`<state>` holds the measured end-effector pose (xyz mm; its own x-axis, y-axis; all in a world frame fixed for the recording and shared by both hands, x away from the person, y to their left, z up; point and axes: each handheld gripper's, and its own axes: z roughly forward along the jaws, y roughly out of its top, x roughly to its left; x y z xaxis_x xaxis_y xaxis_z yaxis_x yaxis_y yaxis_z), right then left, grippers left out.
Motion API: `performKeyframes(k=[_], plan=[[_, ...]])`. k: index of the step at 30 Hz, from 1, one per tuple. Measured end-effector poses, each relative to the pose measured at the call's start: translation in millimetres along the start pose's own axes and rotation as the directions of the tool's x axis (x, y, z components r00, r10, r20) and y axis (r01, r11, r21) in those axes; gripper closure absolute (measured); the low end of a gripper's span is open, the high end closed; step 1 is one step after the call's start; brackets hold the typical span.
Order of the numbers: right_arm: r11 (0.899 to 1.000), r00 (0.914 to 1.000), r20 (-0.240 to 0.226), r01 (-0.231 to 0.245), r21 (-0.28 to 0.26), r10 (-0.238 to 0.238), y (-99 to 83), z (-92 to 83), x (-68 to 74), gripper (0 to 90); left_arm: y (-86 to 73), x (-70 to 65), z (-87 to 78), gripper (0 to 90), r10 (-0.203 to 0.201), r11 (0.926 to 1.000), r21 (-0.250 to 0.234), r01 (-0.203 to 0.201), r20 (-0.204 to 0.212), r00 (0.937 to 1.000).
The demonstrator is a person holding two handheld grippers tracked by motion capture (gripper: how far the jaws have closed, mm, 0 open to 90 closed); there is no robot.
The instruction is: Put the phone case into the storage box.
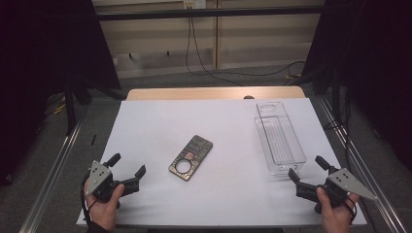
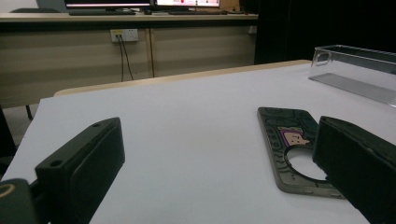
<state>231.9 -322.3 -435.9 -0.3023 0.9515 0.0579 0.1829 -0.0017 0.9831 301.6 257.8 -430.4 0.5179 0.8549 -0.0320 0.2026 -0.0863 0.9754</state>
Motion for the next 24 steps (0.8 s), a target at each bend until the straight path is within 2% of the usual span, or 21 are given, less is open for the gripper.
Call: performKeyframes(k=[8, 18, 24], plan=[[1.0, 0.9999, -0.012, -0.009, 0.004, 0.009, -0.9, 0.4, -0.9, 0.0, 0.4, -0.9, 0.6, 2.2, -0.012, 0.9999, 0.012, 0.012, 0.016, 0.9998], [1.0, 0.9998, -0.016, -0.009, 0.002, 0.009, -0.6, 0.4, 0.2, 0.0, -0.5, -3.6, 1.5, 2.6, -0.007, 0.9996, 0.028, 0.006, 0.035, 0.9994], [1.0, 0.9999, -0.012, 0.0, 0.003, 0.0, 0.3, 0.3, 2.0, 0.0, -0.2, -6.1, 1.0, 2.7, -0.006, 0.9996, 0.028, 0.004, 0.07, 0.9975]])
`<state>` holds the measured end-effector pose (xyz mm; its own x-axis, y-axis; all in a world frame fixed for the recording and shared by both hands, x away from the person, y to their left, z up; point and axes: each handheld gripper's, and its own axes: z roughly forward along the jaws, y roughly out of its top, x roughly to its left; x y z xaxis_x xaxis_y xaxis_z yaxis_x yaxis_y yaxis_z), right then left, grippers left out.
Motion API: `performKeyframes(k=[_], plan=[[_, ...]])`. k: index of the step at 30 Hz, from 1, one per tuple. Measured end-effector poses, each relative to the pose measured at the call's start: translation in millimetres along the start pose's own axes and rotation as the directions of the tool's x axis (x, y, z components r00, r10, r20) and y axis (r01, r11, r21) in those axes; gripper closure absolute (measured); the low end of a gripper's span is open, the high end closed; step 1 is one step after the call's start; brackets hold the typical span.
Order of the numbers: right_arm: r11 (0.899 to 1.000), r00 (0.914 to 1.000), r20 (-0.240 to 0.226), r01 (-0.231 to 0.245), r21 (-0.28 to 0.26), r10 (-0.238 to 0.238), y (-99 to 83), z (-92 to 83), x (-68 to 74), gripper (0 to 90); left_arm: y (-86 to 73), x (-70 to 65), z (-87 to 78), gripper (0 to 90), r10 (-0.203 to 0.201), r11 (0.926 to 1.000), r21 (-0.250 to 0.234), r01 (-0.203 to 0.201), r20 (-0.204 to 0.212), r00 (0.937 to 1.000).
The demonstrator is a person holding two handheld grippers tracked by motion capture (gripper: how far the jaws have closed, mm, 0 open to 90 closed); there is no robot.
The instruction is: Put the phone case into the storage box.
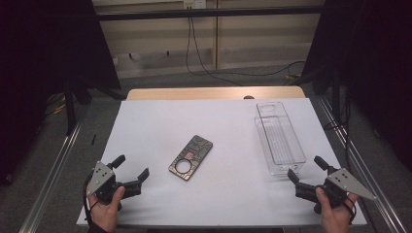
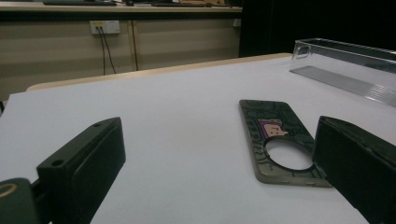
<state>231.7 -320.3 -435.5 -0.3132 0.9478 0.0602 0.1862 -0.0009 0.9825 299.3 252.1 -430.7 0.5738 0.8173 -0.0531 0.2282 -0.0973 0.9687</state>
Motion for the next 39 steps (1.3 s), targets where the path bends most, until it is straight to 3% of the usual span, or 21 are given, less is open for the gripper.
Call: performKeyframes(k=[11, 17, 30, 39], plan=[[1.0, 1.0, 0.002, -0.002, -0.004, 0.002, -0.4, -1.4, -0.7, 0.0, 1.2, -5.8, 2.3, 3.8, -0.005, 1.0, 0.005, 0.005, 0.04, 0.9992], [1.0, 1.0, -0.003, 0.0, 0.0, 0.0, -0.5, -0.7, 0.0, 0.0, 3.5, -9.9, 4.7, 5.8, 0.011, 0.9999, 0.001, -0.012, 0.098, 0.9951], [1.0, 0.9999, -0.013, 0.002, 0.006, -0.002, -1.2, 0.0, 0.3, 0.0, 11.7, -19.1, 15.6, 4.5, -0.005, 0.9995, -0.03, 0.009, 0.125, 0.9921], [1.0, 0.9999, -0.013, -0.002, 0.006, 0.002, -1.3, 0.0, 0.5, 0.0, 17.1, -24.5, 25.9, 3.8, 0.003, 0.9997, -0.026, 0.001, 0.14, 0.9902]])
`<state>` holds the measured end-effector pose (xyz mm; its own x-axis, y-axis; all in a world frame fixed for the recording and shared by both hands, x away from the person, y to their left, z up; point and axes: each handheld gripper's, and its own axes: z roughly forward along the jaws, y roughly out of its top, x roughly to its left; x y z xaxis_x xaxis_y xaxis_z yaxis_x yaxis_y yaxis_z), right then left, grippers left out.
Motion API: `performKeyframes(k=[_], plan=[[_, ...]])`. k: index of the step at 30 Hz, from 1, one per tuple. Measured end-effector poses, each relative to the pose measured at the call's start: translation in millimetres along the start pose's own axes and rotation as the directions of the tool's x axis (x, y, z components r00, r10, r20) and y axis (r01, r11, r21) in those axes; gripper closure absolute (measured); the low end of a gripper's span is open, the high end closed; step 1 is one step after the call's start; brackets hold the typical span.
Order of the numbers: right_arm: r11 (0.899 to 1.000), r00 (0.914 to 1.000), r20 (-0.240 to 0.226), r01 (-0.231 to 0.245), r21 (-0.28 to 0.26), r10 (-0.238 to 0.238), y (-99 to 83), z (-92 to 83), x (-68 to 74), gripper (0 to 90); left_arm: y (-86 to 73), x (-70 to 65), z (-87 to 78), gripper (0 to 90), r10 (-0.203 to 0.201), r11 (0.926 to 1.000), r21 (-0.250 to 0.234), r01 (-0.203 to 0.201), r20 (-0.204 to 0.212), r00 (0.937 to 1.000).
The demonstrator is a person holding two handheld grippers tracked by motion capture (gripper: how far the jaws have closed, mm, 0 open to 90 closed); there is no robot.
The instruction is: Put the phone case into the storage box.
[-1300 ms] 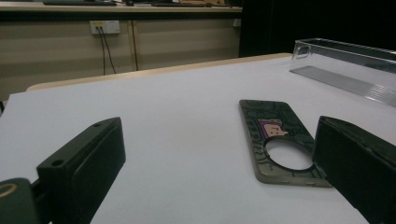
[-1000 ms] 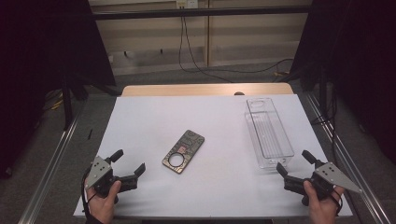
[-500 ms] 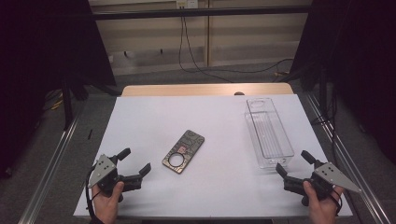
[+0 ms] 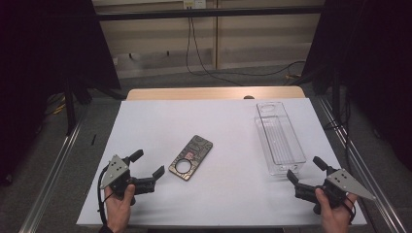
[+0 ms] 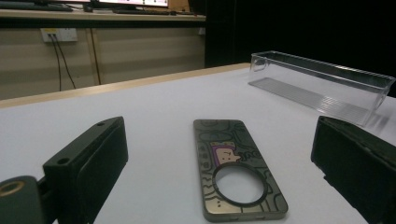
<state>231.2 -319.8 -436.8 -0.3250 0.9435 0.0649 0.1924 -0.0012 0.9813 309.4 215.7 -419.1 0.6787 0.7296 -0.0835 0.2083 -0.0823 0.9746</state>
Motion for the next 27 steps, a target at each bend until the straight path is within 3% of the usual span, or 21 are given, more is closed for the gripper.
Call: performKeyframes(k=[2, 8, 20, 24, 27], plan=[[1.0, 1.0, 0.0, -0.004, 0.0, 0.004, -0.2, 0.3, -0.1, 0.0, 2.0, -0.6, 3.0, 3.7, 0.011, 0.9999, -0.002, -0.011, 0.017, 0.9998], [1.0, 1.0, 0.0, -0.004, 0.004, 0.004, -0.4, 0.7, 0.1, 0.0, 6.7, -2.2, 8.8, 0.9, 0.035, 0.9989, -0.032, -0.034, 0.011, 0.9993], [1.0, 1.0, 0.006, -0.007, 0.004, 0.007, -0.7, 0.6, -0.4, 0.0, 22.3, -3.0, 33.2, 0.9, 0.022, 0.9973, -0.069, -0.023, -0.011, 0.9997], [1.0, 1.0, 0.008, -0.006, 0.004, 0.006, -0.6, 0.5, -0.3, 0.0, 27.4, -4.4, 42.2, 1.2, 0.008, 0.9976, -0.069, -0.007, 0.01, 0.9999], [1.0, 0.9999, 0.009, -0.006, 0.004, 0.006, -0.7, 0.6, -0.6, 0.0, 28.7, -5.7, 46.2, 2.0, 0.018, 0.9977, -0.066, -0.018, 0.002, 0.9998]])
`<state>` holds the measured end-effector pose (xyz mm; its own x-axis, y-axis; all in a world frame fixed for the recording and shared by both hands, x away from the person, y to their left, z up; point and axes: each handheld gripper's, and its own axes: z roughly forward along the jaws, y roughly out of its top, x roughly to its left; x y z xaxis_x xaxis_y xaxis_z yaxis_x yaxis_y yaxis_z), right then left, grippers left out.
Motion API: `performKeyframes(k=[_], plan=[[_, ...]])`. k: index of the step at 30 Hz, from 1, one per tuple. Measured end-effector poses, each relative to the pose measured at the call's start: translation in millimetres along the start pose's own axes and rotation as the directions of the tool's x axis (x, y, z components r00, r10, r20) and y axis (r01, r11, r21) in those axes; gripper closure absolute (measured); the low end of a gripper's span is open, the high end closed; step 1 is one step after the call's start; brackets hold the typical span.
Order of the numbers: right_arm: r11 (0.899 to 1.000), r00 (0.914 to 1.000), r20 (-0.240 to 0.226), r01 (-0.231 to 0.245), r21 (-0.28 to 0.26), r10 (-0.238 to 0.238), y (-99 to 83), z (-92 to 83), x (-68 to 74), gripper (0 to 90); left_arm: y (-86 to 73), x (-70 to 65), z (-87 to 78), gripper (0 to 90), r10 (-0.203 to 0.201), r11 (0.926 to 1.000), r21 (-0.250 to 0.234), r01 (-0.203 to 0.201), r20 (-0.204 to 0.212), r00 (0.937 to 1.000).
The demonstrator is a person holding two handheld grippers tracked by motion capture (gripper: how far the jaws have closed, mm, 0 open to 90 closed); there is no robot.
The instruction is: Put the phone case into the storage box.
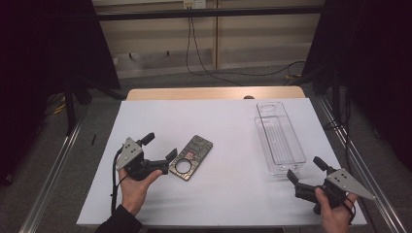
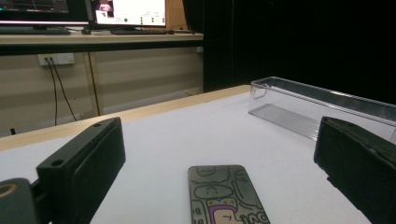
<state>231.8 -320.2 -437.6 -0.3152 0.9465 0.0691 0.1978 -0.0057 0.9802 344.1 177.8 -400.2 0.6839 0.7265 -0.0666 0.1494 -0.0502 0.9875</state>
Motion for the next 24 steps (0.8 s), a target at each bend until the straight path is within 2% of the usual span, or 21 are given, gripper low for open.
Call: performKeyframes(k=[7, 10, 15, 17, 18, 19, 20, 23, 24], plan=[[1.0, 1.0, 0.0, 0.0, 0.001, 0.0, -0.1, 0.2, 0.1, 0.0, 4.4, -7.8, 22.2, 2.1, 0.027, 0.9996, 0.011, -0.027, 0.015, 0.9995], [1.0, 1.0, 0.0, 0.002, 0.001, -0.002, -0.1, 0.1, 0.1, 0.0, 6.2, -11.1, 31.3, 6.1, 0.024, 0.9996, 0.014, -0.025, 0.036, 0.9991], [1.0, 1.0, 0.0, 0.003, 0.001, -0.003, -0.3, 0.2, -0.1, 0.0, 6.1, -14.9, 41.8, 10.4, 0.042, 0.9989, 0.016, -0.043, 0.033, 0.9986], [1.0, 1.0, 0.0, 0.003, 0.001, -0.003, -0.3, 0.2, -0.1, 0.0, 5.0, -14.2, 42.9, 15.5, 0.034, 0.9993, 0.012, -0.034, 0.042, 0.9985], [1.0, 1.0, 0.001, 0.003, 0.001, -0.003, -0.3, 0.1, -0.1, 0.0, 3.8, -13.5, 44.8, 17.8, 0.022, 0.9995, 0.021, -0.023, 0.067, 0.9975], [1.0, 1.0, 0.001, 0.003, 0.001, -0.003, -0.3, 0.1, -0.1, 0.0, 3.8, -13.5, 44.8, 21.6, 0.022, 0.9995, 0.021, -0.023, 0.067, 0.9975], [1.0, 1.0, -0.003, 0.006, 0.003, -0.006, -0.3, 0.1, 0.1, 0.0, 3.5, -13.0, 43.5, 28.0, 0.026, 0.9993, 0.023, -0.028, 0.089, 0.9957], [1.0, 1.0, -0.005, 0.005, 0.002, -0.005, -0.2, -0.1, 0.5, 0.0, 4.1, -12.1, 42.5, 36.6, 0.026, 0.9992, 0.028, -0.029, 0.104, 0.9942], [1.0, 1.0, -0.006, 0.004, 0.002, -0.004, -0.2, -0.1, 0.5, 0.0, 4.5, -12.3, 41.9, 39.1, 0.019, 0.9987, 0.045, -0.024, 0.104, 0.9944]])
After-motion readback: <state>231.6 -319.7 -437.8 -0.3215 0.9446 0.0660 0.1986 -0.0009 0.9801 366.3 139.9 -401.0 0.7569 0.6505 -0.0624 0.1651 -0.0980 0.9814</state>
